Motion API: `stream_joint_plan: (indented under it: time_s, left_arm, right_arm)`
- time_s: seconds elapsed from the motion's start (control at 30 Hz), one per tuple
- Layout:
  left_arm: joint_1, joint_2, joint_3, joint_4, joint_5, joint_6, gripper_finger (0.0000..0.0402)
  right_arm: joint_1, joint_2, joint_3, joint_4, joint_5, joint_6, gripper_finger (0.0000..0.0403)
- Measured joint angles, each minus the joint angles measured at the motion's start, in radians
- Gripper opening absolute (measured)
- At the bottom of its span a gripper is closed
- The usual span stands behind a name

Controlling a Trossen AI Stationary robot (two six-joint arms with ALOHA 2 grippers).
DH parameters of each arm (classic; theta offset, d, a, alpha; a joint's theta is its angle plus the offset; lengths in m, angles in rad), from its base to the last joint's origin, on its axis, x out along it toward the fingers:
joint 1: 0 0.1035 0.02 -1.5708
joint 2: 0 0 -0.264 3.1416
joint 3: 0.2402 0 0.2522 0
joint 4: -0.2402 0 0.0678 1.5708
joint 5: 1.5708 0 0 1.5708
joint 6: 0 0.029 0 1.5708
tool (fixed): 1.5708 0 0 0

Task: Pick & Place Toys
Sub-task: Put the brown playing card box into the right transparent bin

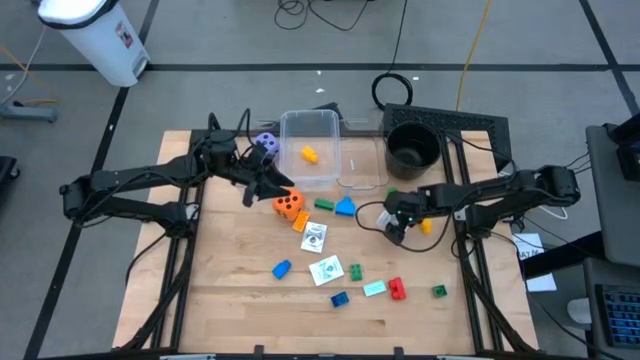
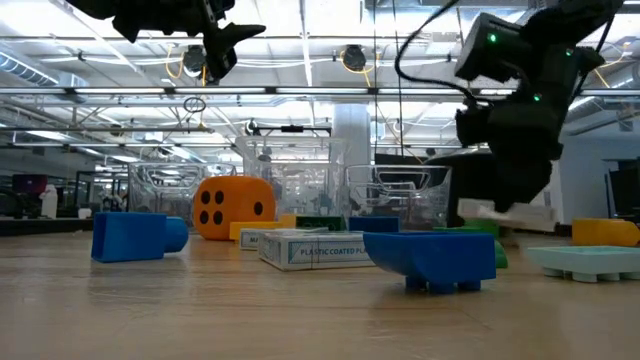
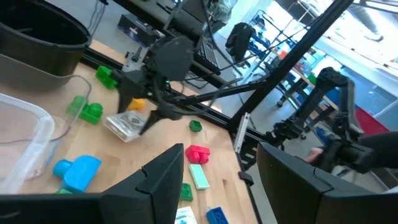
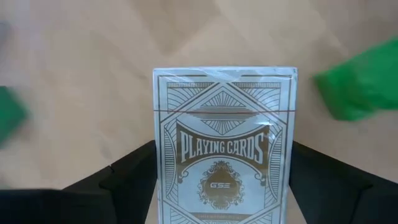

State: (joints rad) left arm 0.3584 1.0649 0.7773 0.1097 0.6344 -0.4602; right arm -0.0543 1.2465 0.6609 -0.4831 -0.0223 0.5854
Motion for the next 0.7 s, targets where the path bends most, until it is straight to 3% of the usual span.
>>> stream_joint_plan:
  time_s: [0.33, 0.7]
  left_arm:
    - [0.000, 0.000, 0.000, 0.059, -0.034, 0.012, 0.0209]
    - [0.000, 0.000, 0.000, 0.103, -0.036, 0.013, 0.0209]
  right_arm:
    - [0.031, 0.000, 0.227, 0.000, 0.003, -0.042, 0.0299]
    - [0.029, 0.000, 0.581, -0.008, 0.292, -0.192, 0.0301]
